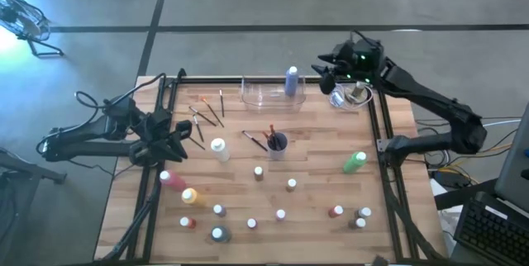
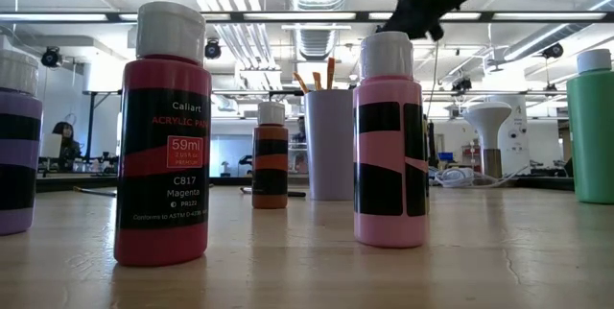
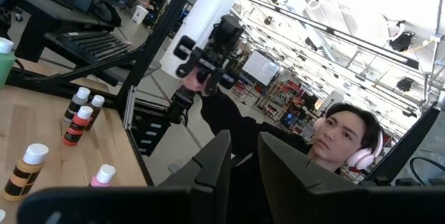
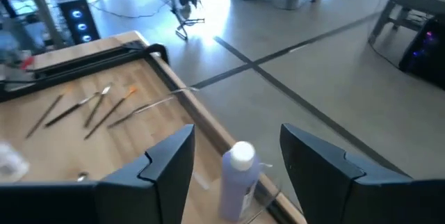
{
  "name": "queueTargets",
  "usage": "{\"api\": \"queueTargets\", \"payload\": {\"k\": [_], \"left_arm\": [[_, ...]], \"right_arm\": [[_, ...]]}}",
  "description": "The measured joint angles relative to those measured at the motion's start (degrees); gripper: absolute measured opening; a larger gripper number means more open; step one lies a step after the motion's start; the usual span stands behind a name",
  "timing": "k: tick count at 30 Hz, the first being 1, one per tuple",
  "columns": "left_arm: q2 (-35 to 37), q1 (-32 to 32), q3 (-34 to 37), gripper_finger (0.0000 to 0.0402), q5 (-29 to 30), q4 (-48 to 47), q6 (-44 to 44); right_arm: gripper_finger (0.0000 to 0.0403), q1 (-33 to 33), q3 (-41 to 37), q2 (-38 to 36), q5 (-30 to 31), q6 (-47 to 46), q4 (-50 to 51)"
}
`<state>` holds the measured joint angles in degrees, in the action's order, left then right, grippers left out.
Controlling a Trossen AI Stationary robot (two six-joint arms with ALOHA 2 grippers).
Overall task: Pick & Place Paint Supplies
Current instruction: Put the green paint bottle into the transparent bin
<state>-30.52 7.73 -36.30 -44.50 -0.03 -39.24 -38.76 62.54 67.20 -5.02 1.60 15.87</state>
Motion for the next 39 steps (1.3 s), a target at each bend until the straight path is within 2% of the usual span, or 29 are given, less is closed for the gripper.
{"api": "queueTargets", "payload": {"k": [5, 11, 17, 23, 28, 34, 39], "left_arm": [[0.0, 0.0, 0.0, 0.0081, 0.0, 0.0, 0.0], [0.0, 0.0, 0.0, 0.0081, 0.0, 0.0, 0.0], [0.0, 0.0, 0.0, 0.0081, 0.0, 0.0, 0.0], [0.0, 0.0, 0.0, 0.0081, 0.0, 0.0, 0.0], [0.0, 0.0, 0.0, 0.0081, 0.0, 0.0, 0.0], [0.0, 0.0, 0.0, 0.0081, 0.0, 0.0, 0.0], [0.0, 0.0, 0.0, 0.0081, 0.0, 0.0, 0.0]], "right_arm": [[0.0189, 4.7, 0.0, -6.1, 0.0, 0.1, 5.2], [0.0171, 13.2, 0.0, -11.1, 0.8, 0.0, 12.7], [0.0155, 22.4, 0.0, -13.0, 8.4, -5.2, 26.2], [0.0138, 29.5, 0.0, -13.5, 9.5, -16.7, 43.4], [0.0124, 36.1, 0.0, -14.0, 9.2, -30.4, 55.8], [0.0106, 46.9, 0.0, -16.1, 7.6, -46.9, 62.4], [0.0088, 57.9, 0.0, -18.8, 7.6, -62.1, 63.4]]}}
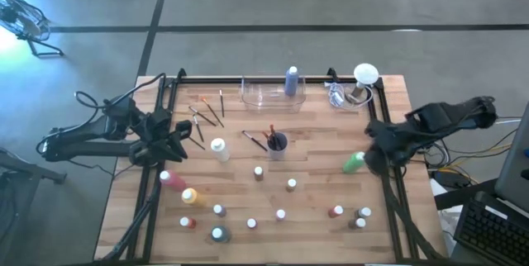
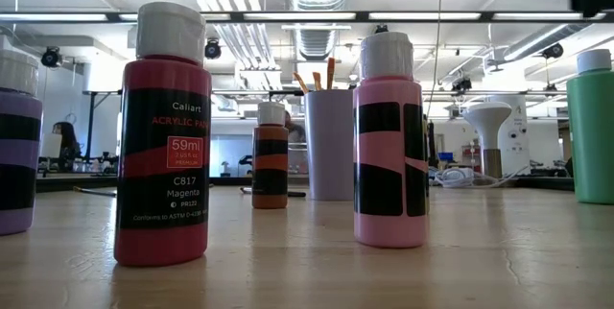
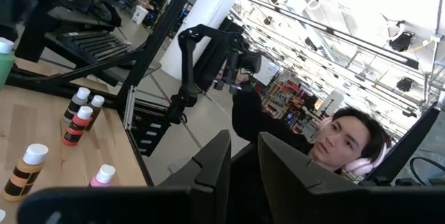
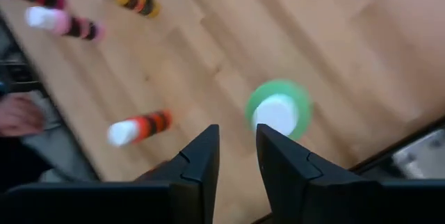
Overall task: Pick & Place Paint Supplies
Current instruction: Put the green paint bottle into the transparent bin
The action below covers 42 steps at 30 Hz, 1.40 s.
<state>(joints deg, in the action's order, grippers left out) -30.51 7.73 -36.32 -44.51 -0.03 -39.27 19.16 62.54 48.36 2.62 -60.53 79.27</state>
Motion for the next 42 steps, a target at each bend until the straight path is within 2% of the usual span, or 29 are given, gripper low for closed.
{"api": "queueTargets", "payload": {"k": [7, 13, 18, 23, 28, 33, 42], "left_arm": [[0.0, 0.0, 0.0, 0.0081, 0.0, 0.0, 0.0], [0.0, 0.0, 0.0, 0.0081, 0.0, 0.0, 0.0], [0.0, 0.0, 0.0, 0.0081, 0.0, 0.0, 0.0], [0.0, 0.0, 0.0, 0.0081, 0.0, 0.0, 0.0], [0.0, 0.0, 0.0, 0.0081, 0.0, 0.0, 0.0], [0.0, 0.0, 0.0, 0.0081, 0.0, 0.0, 0.0], [0.0, 0.0, 0.0, 0.0081, 0.0, 0.0, 0.0]], "right_arm": [[0.0063, 18.3, 0.0, 0.0, 6.5, -18.5, -1.2], [0.0047, 32.2, -0.3, 4.7, 16.1, -28.3, -2.1], [0.0038, 40.4, -1.8, 10.8, 20.7, -35.3, -1.8], [0.0034, 44.7, -2.4, 16.4, 21.0, -42.1, -1.1], [0.0044, 47.8, -2.5, 20.7, 24.0, -52.4, 4.0], [0.0079, 49.7, -3.0, 24.5, 30.1, -59.5, 8.4], [0.0159, 49.6, -5.6, 25.8, 34.8, -61.1, 10.0]]}}
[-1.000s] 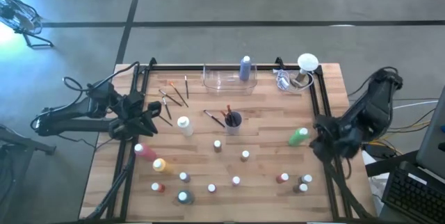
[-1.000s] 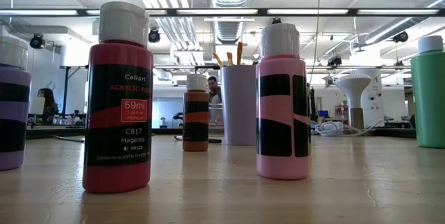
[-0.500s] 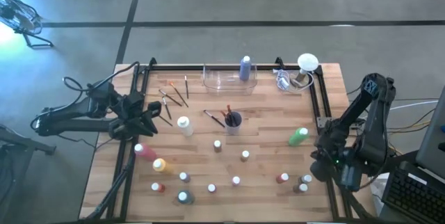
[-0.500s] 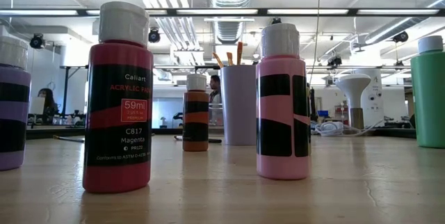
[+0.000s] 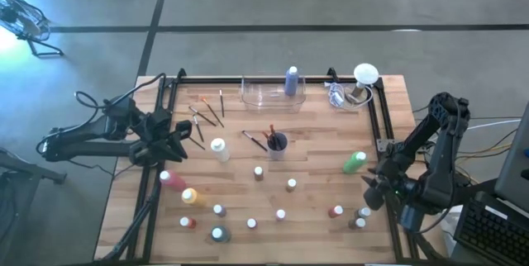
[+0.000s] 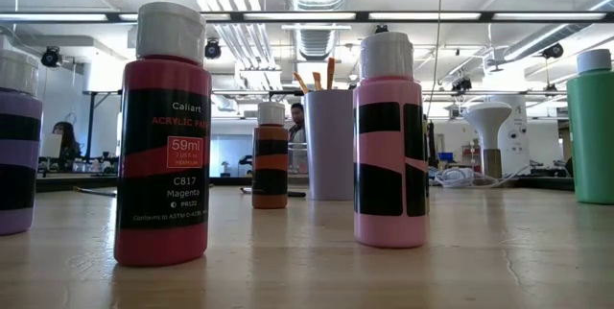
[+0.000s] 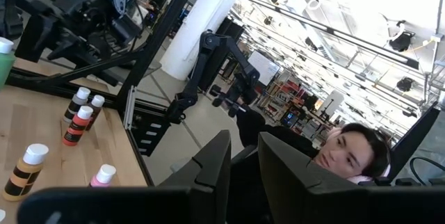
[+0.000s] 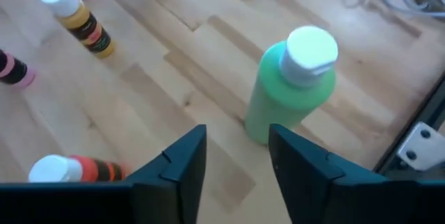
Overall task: Pick & Place Paint Supplies
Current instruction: Put the green paint bottle into the transparent bin
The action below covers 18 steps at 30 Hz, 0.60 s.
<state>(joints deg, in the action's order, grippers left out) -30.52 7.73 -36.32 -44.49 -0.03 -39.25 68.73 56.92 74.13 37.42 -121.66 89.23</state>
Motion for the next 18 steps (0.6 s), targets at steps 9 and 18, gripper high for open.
{"api": "queueTargets", "payload": {"k": [9, 18], "left_arm": [[0.0, 0.0, 0.0, 0.0081, 0.0, 0.0, 0.0], [0.0, 0.0, 0.0, 0.0081, 0.0, 0.0, 0.0]], "right_arm": [[0.0204, -0.2, -5.0, -0.7, 0.3, -4.8, 0.8], [0.02, -0.5, -9.8, -2.8, 1.3, -7.4, 0.8]]}}
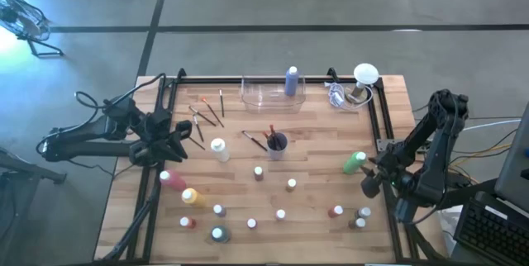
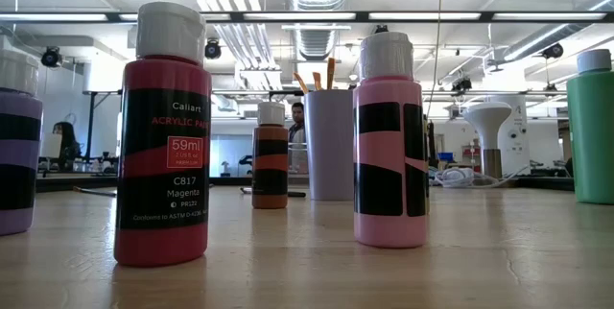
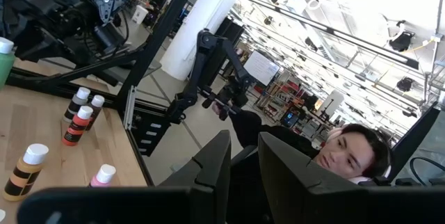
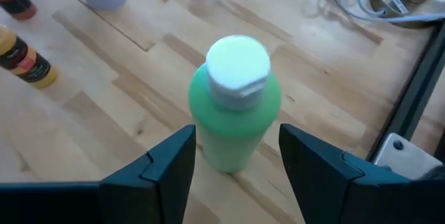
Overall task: Pick & Place Paint Supplies
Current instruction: Put the green paint bottle into the transparent bin
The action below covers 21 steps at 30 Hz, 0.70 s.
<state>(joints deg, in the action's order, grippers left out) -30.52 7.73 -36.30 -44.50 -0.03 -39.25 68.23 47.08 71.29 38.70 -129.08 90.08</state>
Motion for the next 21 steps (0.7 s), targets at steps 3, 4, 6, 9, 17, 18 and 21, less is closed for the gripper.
{"api": "queueTargets", "payload": {"k": [3, 4, 6, 9, 17, 18, 21], "left_arm": [[0.0, 0.0, 0.0, 0.0081, 0.0, 0.0, 0.0], [0.0, 0.0, 0.0, 0.0081, 0.0, 0.0, 0.0], [0.0, 0.0, 0.0, 0.0081, 0.0, 0.0, 0.0], [0.0, 0.0, 0.0, 0.0081, 0.0, 0.0, 0.0], [0.0, 0.0, 0.0, 0.0081, 0.0, 0.0, 0.0], [0.0, 0.0, 0.0, 0.0081, 0.0, 0.0, 0.0], [0.0, 0.0, 0.0, 0.0081, 0.0, 0.0, 0.0]], "right_arm": [[0.0197, 0.0, -0.1, -1.1, 2.2, 0.0, 0.0], [0.0196, 0.0, 0.0, -1.5, 2.9, 0.0, 0.0], [0.0197, 0.0, 0.4, -2.3, 4.2, 0.1, -0.1], [0.0202, -0.4, 0.3, -3.1, 5.3, 0.1, 0.0], [0.0215, -3.1, -1.9, -2.9, 6.5, 0.6, -0.1], [0.0216, -3.3, -2.1, -3.0, 6.6, 0.7, -0.1], [0.0216, -4.0, -2.3, -2.9, 7.5, 1.2, -0.1]]}}
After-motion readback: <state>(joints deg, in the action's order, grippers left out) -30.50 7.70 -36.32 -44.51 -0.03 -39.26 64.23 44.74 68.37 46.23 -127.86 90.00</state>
